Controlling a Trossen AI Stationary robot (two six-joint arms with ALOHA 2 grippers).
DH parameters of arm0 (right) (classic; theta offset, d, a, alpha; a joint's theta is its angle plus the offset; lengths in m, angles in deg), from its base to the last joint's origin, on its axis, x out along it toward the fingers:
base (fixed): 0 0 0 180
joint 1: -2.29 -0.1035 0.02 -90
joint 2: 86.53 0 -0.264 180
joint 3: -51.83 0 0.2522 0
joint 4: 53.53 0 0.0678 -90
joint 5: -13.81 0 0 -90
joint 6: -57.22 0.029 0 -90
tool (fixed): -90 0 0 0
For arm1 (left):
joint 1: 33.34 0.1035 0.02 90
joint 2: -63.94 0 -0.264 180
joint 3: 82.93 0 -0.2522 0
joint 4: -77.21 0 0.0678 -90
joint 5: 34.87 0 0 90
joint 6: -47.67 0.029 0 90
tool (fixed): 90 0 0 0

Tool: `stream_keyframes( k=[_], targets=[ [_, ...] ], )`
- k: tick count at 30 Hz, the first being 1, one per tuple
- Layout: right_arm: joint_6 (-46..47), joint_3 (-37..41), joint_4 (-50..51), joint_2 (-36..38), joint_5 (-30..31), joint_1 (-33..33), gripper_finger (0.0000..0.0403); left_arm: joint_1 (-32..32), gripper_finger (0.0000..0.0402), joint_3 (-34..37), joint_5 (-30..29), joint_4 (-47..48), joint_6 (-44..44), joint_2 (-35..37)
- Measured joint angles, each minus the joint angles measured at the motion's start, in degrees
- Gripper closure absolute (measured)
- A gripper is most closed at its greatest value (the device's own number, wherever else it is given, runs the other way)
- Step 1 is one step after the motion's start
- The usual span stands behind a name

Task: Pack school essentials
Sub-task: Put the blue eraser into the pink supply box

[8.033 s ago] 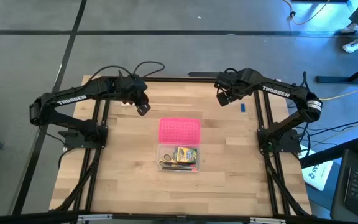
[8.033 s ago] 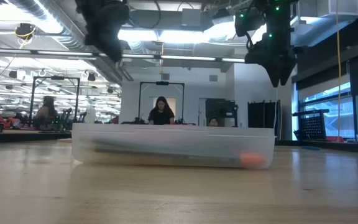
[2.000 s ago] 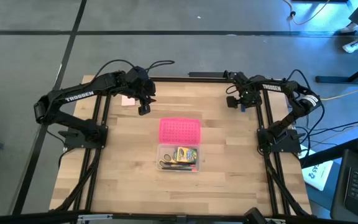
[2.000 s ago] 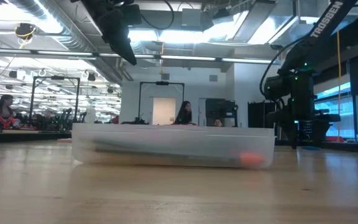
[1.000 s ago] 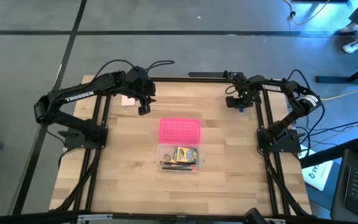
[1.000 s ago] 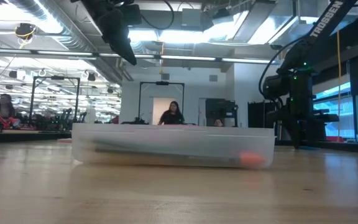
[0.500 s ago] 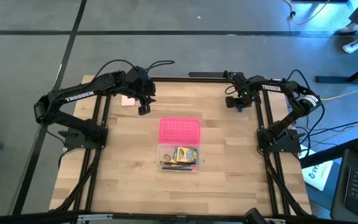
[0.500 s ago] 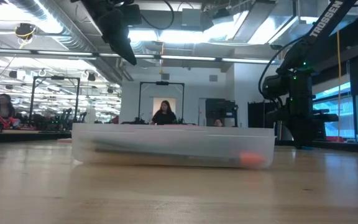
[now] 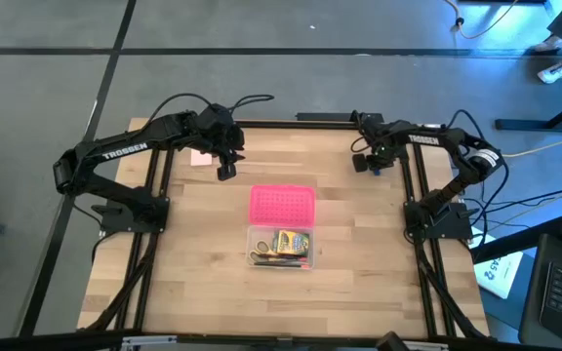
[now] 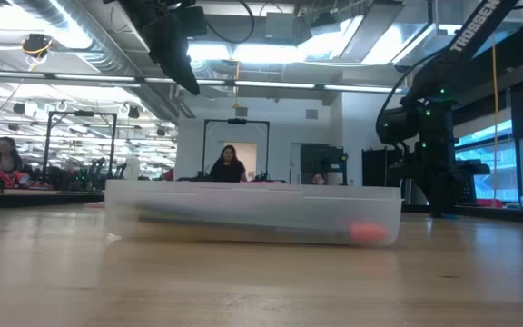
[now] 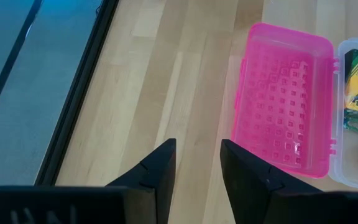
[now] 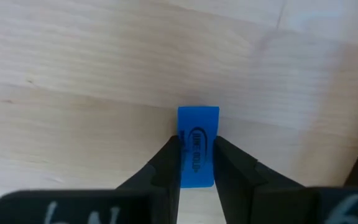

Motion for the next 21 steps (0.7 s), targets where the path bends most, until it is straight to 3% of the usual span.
stream_keyframes(
  k=[8,21],
  targets=[
    [-0.46,-0.27,-0.50,0.97,2.43,-3.68,0.0321,0.02,0.0282,0.00,0.00,0.00,0.00,0.00],
    [-1.79,-7.04,1.42,3.74,-0.23,-13.38,0.0321,0.00,0.0282,-0.02,0.01,0.01,-0.07,0.00]
  ],
)
